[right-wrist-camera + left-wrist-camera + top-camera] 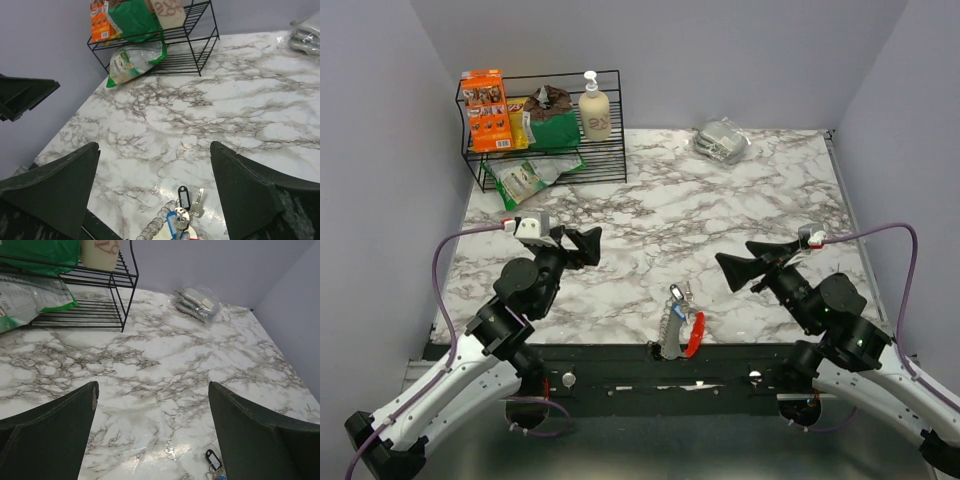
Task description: Put the keys on the keyring
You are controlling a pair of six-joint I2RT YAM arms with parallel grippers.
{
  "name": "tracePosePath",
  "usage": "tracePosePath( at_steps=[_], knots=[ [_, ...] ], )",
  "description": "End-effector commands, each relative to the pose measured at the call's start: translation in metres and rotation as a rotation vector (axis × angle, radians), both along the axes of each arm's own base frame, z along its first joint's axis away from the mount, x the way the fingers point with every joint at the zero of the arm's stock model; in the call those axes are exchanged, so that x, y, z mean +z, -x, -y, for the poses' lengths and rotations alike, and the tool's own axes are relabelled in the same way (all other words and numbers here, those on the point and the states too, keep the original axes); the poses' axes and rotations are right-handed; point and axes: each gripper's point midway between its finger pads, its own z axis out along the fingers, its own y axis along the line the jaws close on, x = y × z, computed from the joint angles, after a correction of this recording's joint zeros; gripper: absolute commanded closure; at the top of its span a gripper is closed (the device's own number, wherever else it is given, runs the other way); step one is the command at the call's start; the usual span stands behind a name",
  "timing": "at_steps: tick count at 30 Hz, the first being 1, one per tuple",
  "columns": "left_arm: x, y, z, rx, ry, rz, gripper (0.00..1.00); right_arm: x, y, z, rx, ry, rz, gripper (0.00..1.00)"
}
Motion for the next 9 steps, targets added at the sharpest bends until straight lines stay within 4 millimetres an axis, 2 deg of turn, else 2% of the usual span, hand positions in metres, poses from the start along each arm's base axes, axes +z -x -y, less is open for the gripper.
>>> tracePosePath(
  at_steps=[1, 5, 9],
  knots=[
    [-0.009, -0.004, -0.012, 0.063, -0.062, -0.034, 0.01, -0.01, -0.011, 0.02, -0.13, -0.022, -0.028, 0.0],
    [-0.024, -0.009, -0.007, 0.06, -0.09, -0.077, 0.01, -0.015, -0.013, 0.02, -0.144, -0.013, -0.04, 0.0],
    [-0.026, -0.01, -0.005, 0.059, -0.07, -0.073, 0.01, -0.017, -0.014, 0.022, -0.153, -0.008, -0.044, 0.01]
  ],
)
